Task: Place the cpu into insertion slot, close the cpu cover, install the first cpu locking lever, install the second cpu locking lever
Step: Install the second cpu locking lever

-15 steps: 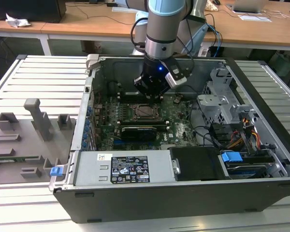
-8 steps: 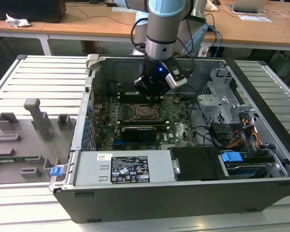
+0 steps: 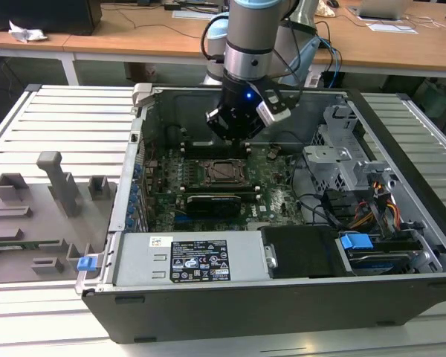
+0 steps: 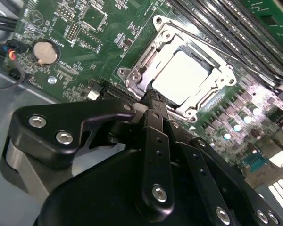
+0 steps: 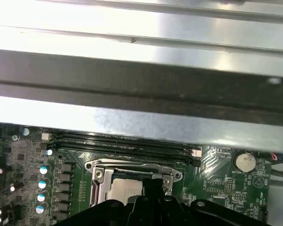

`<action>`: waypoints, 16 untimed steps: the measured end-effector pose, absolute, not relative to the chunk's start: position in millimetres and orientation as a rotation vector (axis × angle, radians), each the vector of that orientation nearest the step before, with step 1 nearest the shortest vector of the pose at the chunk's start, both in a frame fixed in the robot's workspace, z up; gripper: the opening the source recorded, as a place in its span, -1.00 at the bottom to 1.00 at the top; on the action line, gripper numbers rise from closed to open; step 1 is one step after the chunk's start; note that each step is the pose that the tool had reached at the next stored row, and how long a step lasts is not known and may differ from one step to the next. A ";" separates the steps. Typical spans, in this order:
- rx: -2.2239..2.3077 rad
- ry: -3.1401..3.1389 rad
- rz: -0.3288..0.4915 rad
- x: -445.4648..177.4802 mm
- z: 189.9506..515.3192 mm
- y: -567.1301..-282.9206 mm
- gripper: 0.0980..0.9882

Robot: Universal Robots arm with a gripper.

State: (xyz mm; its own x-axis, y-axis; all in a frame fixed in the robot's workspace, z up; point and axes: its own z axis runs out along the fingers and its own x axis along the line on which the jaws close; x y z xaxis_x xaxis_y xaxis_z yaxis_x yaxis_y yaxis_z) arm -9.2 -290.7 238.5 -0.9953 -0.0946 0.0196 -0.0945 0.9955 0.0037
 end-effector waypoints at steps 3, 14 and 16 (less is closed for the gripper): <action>0.148 -3.118 -0.004 -9.2 248.1 -291.1 -0.98; 0.148 -3.118 -0.004 -9.4 258.2 -312.4 -0.98; 0.148 -3.118 -0.004 -9.4 258.0 -317.4 -0.98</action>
